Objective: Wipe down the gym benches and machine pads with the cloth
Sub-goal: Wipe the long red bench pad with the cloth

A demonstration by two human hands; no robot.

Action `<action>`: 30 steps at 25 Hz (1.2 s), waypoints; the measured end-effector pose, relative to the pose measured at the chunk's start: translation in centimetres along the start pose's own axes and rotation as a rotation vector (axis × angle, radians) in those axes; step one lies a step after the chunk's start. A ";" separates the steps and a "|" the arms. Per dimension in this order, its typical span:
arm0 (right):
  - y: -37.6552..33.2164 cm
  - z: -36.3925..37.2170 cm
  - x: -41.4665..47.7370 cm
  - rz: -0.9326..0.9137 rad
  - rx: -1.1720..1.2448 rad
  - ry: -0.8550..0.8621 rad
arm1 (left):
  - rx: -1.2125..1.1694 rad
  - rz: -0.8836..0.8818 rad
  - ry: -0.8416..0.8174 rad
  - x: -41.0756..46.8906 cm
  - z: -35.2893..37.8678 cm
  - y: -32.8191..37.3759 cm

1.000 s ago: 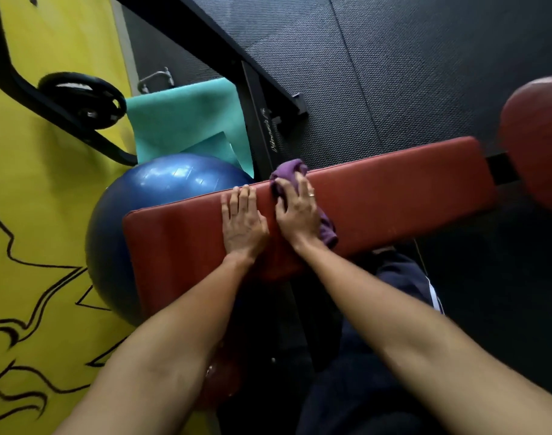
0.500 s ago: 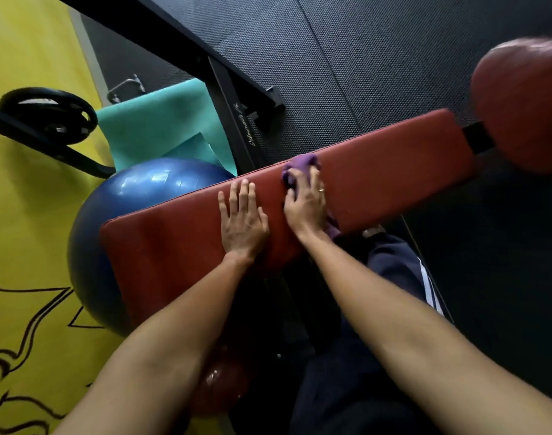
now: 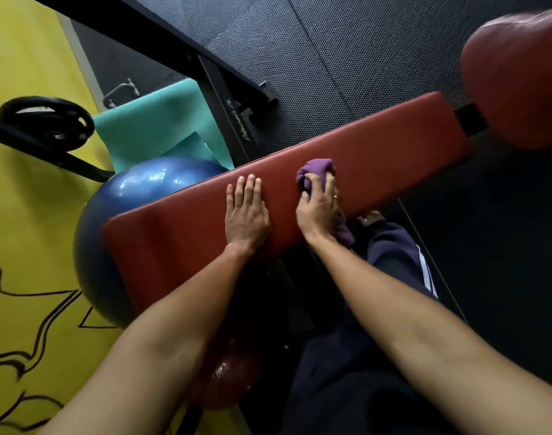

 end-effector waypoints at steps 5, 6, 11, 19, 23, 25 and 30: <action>-3.2 0.7 -7.1 -0.388 -0.069 -0.049 | 0.014 0.001 -0.017 0.0 0.4 0.0; -2.0 0.1 -7.4 -0.435 -0.096 -0.039 | 0.016 0.010 -0.011 -0.1 0.3 0.1; 4.7 -1.9 -4.3 0.002 -0.173 0.087 | 0.022 0.152 -0.068 -0.5 0.6 1.7; -1.9 1.5 -9.2 0.529 0.230 0.283 | 0.042 0.109 -0.042 -1.3 2.2 4.0; 0.6 1.5 -7.3 0.781 0.414 0.508 | 0.034 0.090 -0.063 -1.5 2.3 4.0; 4.5 0.2 -4.9 0.859 0.333 0.633 | 0.030 0.083 -0.076 -1.5 2.2 4.0; 9.8 -1.2 -2.1 0.896 0.298 0.581 | 0.043 0.069 -0.079 -1.5 2.4 4.0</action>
Point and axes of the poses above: each hand's wrist, its own x-axis towards the middle knuckle, its own z-axis out of the palm, y = z × x, the point moved 6 cm from there along x, towards the middle knuckle, and after that the axes turned 15 degrees about -z, right-handed, at the moved point
